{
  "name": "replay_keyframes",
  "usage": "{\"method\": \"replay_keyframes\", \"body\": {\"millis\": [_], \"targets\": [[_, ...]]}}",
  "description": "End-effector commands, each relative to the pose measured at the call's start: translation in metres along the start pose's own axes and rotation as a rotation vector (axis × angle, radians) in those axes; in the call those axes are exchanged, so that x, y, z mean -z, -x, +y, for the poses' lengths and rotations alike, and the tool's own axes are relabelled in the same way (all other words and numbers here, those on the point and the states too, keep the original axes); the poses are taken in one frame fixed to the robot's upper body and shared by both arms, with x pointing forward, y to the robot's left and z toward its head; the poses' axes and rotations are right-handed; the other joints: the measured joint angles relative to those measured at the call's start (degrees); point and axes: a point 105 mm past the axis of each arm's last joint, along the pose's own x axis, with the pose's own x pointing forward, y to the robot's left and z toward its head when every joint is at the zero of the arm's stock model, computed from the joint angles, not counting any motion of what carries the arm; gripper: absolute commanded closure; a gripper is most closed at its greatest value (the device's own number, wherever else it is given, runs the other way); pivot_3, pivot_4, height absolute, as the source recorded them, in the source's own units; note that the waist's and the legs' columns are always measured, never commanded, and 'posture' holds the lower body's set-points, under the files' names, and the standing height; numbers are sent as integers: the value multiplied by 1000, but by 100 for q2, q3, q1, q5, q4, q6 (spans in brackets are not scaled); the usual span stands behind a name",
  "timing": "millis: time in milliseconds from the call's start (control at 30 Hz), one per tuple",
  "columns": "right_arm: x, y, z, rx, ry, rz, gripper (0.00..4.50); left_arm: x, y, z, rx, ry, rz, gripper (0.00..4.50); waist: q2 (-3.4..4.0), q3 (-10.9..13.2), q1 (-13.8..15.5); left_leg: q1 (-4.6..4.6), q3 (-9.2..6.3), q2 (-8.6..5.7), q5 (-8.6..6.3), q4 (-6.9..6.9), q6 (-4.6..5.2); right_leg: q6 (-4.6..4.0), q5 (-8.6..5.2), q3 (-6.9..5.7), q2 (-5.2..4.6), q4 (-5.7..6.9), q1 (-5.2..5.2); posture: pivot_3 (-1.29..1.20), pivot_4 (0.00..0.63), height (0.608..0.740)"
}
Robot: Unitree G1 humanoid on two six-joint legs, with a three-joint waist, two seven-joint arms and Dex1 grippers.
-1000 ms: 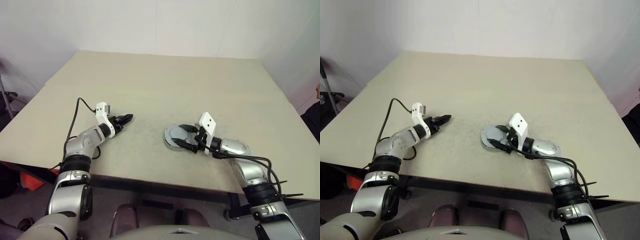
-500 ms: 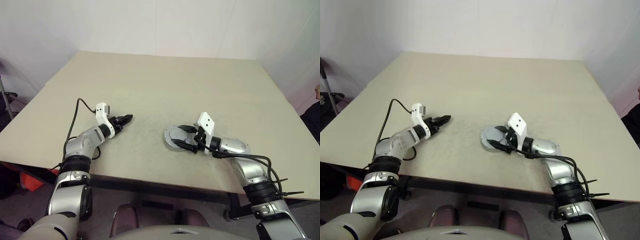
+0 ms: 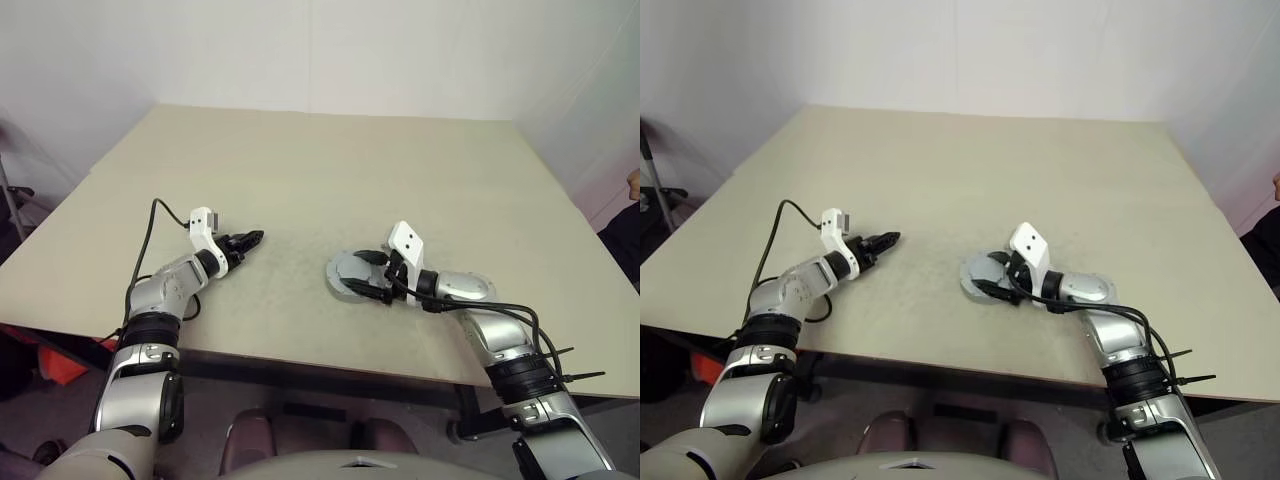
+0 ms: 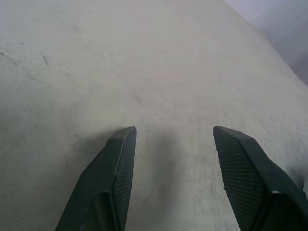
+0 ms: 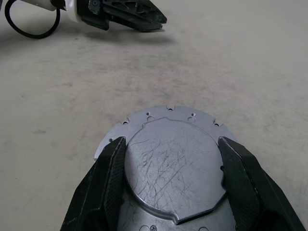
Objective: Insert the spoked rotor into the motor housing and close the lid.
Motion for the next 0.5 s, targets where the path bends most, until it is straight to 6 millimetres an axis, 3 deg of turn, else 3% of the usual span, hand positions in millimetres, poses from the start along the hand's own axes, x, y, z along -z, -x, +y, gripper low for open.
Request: {"method": "replay_keyframes", "body": {"millis": [33, 500], "targets": [[15, 0, -1, 9, -9, 75, 1556, -13, 2, -1, 1, -31, -41, 1780, 0, 0, 0, 0, 0, 0, 0, 0, 0, 0, 0, 0, 0, 0, 1, 0, 0, 740], [21, -4, -1, 17, 1, 110, 1556, -13, 2, -2, 5, -32, -42, 1780, -1, 0, -7, 2, 1, 0, 0, -6, -1, 6, -4, 1, 0, -2, 6, 0, 0, 740]]}}
